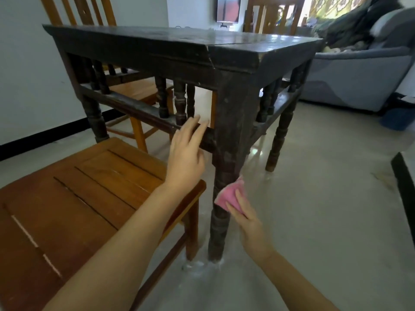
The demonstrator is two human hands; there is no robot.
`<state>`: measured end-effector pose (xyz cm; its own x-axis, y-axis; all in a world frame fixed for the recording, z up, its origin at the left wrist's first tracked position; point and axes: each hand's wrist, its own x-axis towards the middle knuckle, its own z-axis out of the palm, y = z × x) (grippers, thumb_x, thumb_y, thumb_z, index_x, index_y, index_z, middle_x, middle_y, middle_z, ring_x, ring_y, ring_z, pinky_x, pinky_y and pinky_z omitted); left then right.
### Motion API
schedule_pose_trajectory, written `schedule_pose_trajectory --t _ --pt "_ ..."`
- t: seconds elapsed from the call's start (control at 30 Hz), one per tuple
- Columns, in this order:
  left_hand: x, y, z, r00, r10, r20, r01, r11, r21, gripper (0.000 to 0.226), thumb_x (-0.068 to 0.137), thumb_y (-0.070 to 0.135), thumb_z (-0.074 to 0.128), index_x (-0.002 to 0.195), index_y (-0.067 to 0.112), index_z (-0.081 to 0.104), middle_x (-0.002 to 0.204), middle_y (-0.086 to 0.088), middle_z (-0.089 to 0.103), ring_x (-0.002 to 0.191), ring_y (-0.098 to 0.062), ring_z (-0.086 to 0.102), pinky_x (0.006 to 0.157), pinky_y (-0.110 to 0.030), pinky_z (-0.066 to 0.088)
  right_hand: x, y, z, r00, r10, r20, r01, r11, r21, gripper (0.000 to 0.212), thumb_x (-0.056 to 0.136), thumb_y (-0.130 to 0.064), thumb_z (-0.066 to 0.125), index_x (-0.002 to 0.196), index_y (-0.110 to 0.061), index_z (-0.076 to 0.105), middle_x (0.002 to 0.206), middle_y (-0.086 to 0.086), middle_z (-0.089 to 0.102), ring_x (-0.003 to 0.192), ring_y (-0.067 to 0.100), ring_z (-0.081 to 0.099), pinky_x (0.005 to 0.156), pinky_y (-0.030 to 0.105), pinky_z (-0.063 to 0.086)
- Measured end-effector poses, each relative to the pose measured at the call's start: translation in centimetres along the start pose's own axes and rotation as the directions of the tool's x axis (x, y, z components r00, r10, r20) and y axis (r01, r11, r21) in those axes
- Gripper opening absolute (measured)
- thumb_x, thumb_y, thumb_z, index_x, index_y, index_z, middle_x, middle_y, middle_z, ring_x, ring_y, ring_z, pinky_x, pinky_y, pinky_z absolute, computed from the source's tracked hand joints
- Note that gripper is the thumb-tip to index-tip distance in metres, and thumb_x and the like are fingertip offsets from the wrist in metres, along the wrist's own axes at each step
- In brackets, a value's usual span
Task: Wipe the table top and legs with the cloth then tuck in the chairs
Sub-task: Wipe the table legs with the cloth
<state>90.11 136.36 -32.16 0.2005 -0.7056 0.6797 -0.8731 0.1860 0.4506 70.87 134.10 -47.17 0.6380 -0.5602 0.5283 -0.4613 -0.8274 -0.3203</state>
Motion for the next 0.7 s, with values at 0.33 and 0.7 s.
schedule_pose_trajectory --t 0.33,0.7 --pt "-1.7 -0.9 3.5 1.000 0.000 0.003 0.000 0.983 0.181 0.062 0.084 -0.007 0.042 0.142 0.013 0.030 0.151 -0.011 0.024 0.142 -0.024 0.011 0.116 -0.041 0.010 2.6 0.0 4.4 0.881 0.273 -0.387 -0.128 0.924 0.360 0.044 0.101 -0.030 0.027 0.142 -0.016 0.021 0.142 0.008 0.030 0.137 -0.011 0.015 0.112 0.015 0.020" --pt "-3.5 0.3 4.1 1.000 -0.008 -0.018 0.011 0.986 0.168 0.075 0.082 -0.009 0.043 0.146 0.018 0.015 0.154 -0.008 0.013 0.142 -0.022 0.008 0.116 -0.042 0.012 -2.6 3.6 7.3 0.922 0.379 -0.076 -0.280 0.789 0.547 0.053 0.089 -0.028 0.037 0.134 0.000 0.037 0.138 0.018 0.046 0.127 0.027 0.047 0.107 0.026 0.034"
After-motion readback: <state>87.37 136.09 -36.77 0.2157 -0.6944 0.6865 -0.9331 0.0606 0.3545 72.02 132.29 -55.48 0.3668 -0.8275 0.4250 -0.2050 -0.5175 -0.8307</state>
